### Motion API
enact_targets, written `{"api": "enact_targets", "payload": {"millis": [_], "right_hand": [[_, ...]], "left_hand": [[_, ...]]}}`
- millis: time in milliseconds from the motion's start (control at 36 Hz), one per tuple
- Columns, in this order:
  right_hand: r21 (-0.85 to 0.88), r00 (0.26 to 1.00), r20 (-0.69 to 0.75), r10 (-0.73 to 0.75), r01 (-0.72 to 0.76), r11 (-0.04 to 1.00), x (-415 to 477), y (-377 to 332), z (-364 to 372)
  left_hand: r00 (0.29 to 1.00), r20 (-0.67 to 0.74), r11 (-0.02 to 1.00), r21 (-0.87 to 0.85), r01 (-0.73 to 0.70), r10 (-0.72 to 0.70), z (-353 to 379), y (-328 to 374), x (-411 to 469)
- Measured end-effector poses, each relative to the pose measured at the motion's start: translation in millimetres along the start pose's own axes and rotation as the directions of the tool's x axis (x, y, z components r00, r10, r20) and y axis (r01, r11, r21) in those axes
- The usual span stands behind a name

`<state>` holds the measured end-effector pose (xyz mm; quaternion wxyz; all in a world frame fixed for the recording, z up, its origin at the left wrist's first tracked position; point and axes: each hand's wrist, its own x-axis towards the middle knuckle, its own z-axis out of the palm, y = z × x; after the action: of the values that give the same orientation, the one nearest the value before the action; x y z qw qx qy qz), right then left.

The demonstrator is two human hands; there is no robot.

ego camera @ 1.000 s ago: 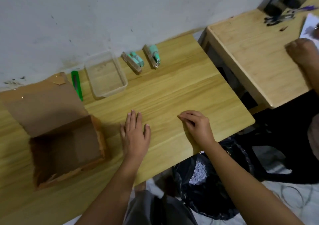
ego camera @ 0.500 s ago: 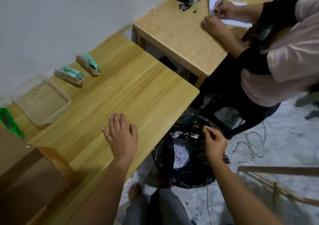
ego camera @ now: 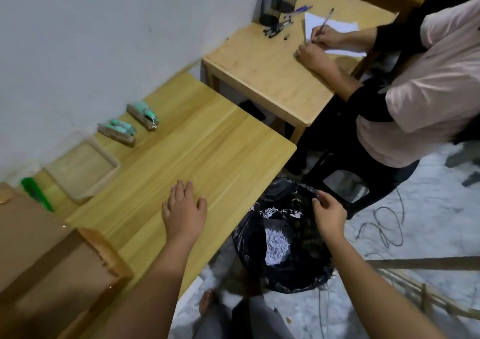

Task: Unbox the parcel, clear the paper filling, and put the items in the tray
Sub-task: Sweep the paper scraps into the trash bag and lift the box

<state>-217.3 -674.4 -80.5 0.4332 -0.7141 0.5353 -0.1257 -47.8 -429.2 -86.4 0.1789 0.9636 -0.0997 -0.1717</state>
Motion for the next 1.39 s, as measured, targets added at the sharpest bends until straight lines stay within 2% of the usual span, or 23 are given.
{"api": "enact_targets", "payload": {"millis": [83,139,250,361,444,556,611,639,694,750,806,889,944,1056,1167,1250,1306,1389], "right_hand": [[0.013,0.994,0.032,-0.107,0.107,0.994,5,-49,3],[0.020,0.980,0.083,-0.181,0.180,0.983,6,-83,12],[0.030,0.909,0.254,-0.329,0.333,0.942,-10,-147,50],[0.078,0.789,0.443,-0.426,0.440,0.895,-56,-189,109],[0.138,0.647,0.593,-0.479,0.504,0.852,-103,-202,155],[0.217,0.449,0.757,-0.476,0.514,0.830,-166,-195,200],[0.195,0.332,0.837,-0.436,0.563,0.803,-196,-186,218],[0.180,0.277,0.869,-0.409,0.594,0.784,-208,-182,224],[0.195,0.163,0.909,-0.384,0.649,0.735,-229,-173,235],[0.188,0.125,0.916,-0.382,0.706,0.683,-240,-166,242],[0.142,0.165,0.906,-0.390,0.749,0.647,-241,-162,244],[0.066,0.242,0.889,-0.389,0.773,0.631,-233,-163,238],[0.010,0.301,0.877,-0.374,0.768,0.641,-222,-168,228],[-0.055,0.467,0.802,-0.372,0.679,0.732,-178,-180,190],[-0.039,0.620,0.681,-0.390,0.562,0.826,-125,-182,128],[-0.022,0.752,0.545,-0.371,0.455,0.890,-86,-173,72],[-0.056,0.827,0.455,-0.329,0.395,0.917,-62,-157,32],[-0.058,0.904,0.351,-0.244,0.281,0.958,-34,-122,-26]], "left_hand": [[0.997,0.072,0.994,-0.109,0.009,-0.001,-24,-3,4],[0.999,0.044,0.988,-0.153,0.033,-0.026,-44,-6,1],[0.986,-0.124,0.971,-0.223,0.081,-0.111,-82,-29,-16],[0.925,-0.347,0.933,-0.360,0.023,-0.156,-116,-66,-50],[0.819,-0.505,0.903,-0.429,0.037,-0.273,-130,-102,-83],[0.573,-0.659,0.858,-0.485,0.171,-0.487,-129,-154,-122],[0.496,-0.583,0.752,-0.603,0.266,-0.643,-122,-182,-138],[0.494,-0.479,0.662,-0.680,0.314,-0.726,-119,-191,-145],[0.540,-0.220,0.474,-0.789,0.392,-0.812,-111,-208,-157],[0.637,-0.080,0.375,-0.861,0.344,-0.767,-108,-209,-164],[0.696,-0.035,0.302,-0.916,0.265,-0.717,-111,-200,-165],[0.695,-0.032,0.250,-0.944,0.215,-0.718,-112,-188,-156],[0.710,-0.054,0.274,-0.941,0.199,-0.702,-112,-179,-146],[0.824,-0.112,0.342,-0.934,0.103,-0.556,-121,-142,-111],[0.934,-0.092,0.431,-0.900,0.071,-0.346,-129,-80,-75],[0.992,-0.051,0.539,-0.842,0.019,-0.115,-124,-23,-57],[0.998,0.046,0.574,-0.819,0.007,0.053,-112,15,-50],[0.955,0.197,0.622,-0.782,0.017,0.223,-80,67,-48]]}}
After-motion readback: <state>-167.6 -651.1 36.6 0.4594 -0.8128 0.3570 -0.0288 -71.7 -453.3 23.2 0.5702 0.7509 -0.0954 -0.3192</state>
